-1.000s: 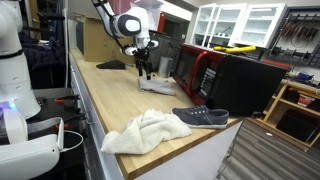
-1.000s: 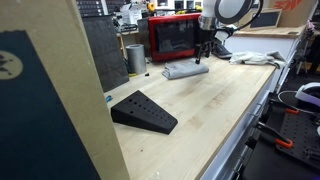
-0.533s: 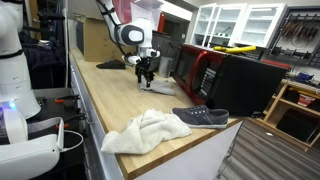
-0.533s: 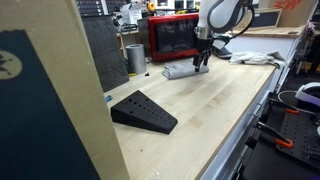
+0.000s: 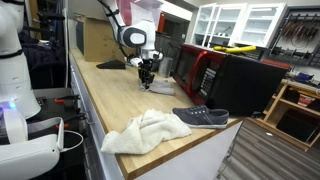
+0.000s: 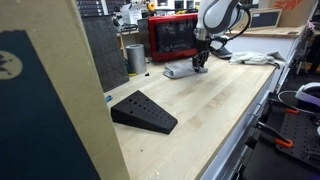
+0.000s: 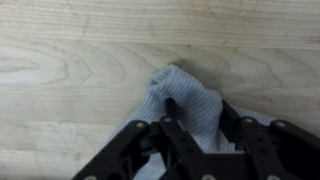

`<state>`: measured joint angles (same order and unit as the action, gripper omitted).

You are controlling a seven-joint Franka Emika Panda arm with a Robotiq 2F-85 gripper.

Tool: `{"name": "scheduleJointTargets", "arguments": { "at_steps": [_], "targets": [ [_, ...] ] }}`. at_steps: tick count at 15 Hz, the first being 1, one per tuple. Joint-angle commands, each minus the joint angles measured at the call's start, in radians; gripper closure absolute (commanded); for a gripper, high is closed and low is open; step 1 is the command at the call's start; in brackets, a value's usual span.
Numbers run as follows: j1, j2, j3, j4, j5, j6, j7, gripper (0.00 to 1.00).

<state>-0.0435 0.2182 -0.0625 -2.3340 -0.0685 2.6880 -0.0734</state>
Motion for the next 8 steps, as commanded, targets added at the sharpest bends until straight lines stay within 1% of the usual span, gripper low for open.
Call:
{"name": "scheduleJointTargets", "arguments": {
  "at_steps": [1, 3, 5, 6, 8],
  "targets": [
    [-0.002, -0.039, -0.010, -0.051, -0.012, -0.023, 0.035, 0.87],
    [0.015, -0.078, -0.030, -0.108, -0.065, -0.029, 0.088, 0.99],
    [0.024, -0.121, -0.040, -0.161, -0.121, -0.040, 0.145, 1.00],
    [0.028, -0.146, -0.043, -0.191, -0.157, -0.047, 0.180, 0.97],
    [0.032, -0.190, -0.041, -0.238, -0.232, -0.072, 0.251, 0.97]
  ]
}}
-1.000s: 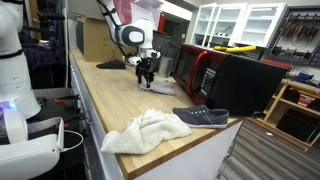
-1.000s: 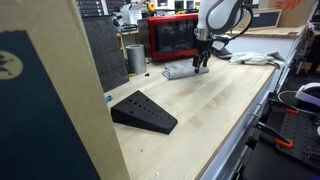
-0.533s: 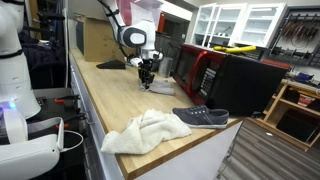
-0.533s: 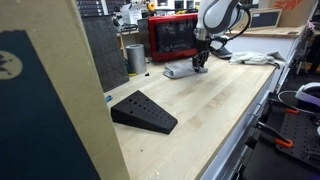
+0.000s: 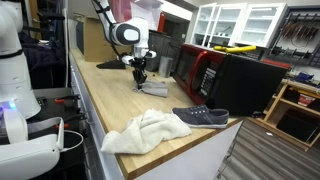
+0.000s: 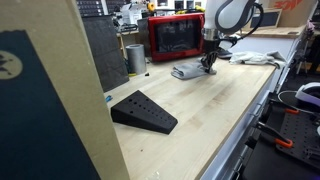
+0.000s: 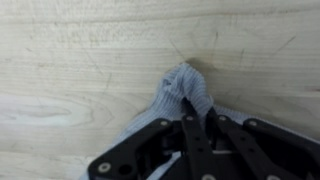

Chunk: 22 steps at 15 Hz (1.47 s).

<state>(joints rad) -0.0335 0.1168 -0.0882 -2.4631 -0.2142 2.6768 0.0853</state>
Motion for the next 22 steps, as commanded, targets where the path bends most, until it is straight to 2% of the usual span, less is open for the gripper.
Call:
{"name": "scheduleJointTargets", "arguments": {
  "at_steps": [1, 4, 8, 13, 14, 15, 18, 22],
  "targets": [
    [0.022, -0.107, -0.007, -0.131, -0.114, -0.076, 0.120, 0.97],
    [0.025, -0.146, 0.027, -0.176, -0.134, -0.087, 0.219, 0.97],
    [0.050, -0.142, 0.093, -0.176, 0.032, -0.046, 0.339, 0.97],
    [0.103, -0.134, 0.165, -0.119, 0.177, -0.020, 0.448, 0.97],
    [0.112, -0.156, 0.173, -0.124, 0.201, -0.018, 0.429, 0.64],
    [0.119, -0.179, 0.180, -0.131, 0.216, -0.016, 0.415, 0.62],
    [0.127, -0.276, 0.190, -0.173, 0.231, -0.031, 0.358, 0.42],
    [0.114, -0.374, 0.196, -0.205, 0.195, -0.084, 0.295, 0.12]
  ]
}}
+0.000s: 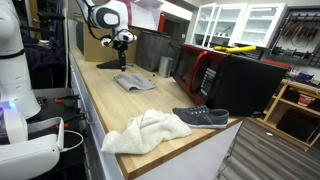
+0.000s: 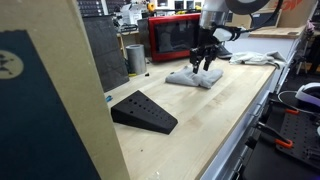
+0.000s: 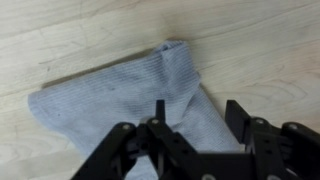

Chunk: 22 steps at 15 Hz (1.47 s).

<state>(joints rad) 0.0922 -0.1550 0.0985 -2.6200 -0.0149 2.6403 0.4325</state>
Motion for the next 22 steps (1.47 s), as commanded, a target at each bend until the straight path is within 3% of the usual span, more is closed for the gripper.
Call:
{"name": "scheduleJointTargets", "arguments": {
  "at_steps": [1, 2, 8, 9, 10, 14, 22],
  "targets": [
    [-0.013, -0.120, 0.011, -0.054, -0.006, -0.061, -0.073, 0.05],
    [-0.008, -0.129, 0.006, -0.061, 0.002, -0.074, -0.116, 0.00],
    [-0.013, -0.169, -0.004, -0.080, -0.049, -0.151, -0.329, 0.00],
    [-0.039, -0.169, 0.010, -0.082, -0.090, -0.137, -0.291, 0.00],
    [-0.017, -0.141, 0.006, -0.068, -0.044, -0.123, -0.287, 0.00],
    [-0.033, -0.141, 0.005, -0.069, -0.077, -0.123, -0.287, 0.00],
    [-0.022, -0.241, 0.009, -0.050, -0.071, -0.242, -0.300, 0.00]
  ]
}}
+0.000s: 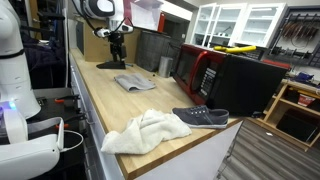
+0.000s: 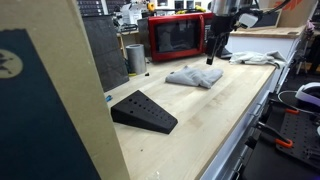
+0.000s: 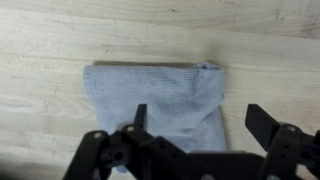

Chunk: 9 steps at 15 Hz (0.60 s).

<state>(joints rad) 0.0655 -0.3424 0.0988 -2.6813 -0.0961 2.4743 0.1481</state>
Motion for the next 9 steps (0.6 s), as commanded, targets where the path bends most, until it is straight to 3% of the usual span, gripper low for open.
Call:
{"name": "scheduleJointTargets", "arguments": {
  "at_steps": [1, 9],
  "targets": [
    [0.009, -0.073, 0.010, 0.016, 0.014, -0.107, -0.017, 0.00],
    [0.005, -0.180, -0.018, 0.103, 0.065, -0.350, -0.010, 0.00]
  ]
}}
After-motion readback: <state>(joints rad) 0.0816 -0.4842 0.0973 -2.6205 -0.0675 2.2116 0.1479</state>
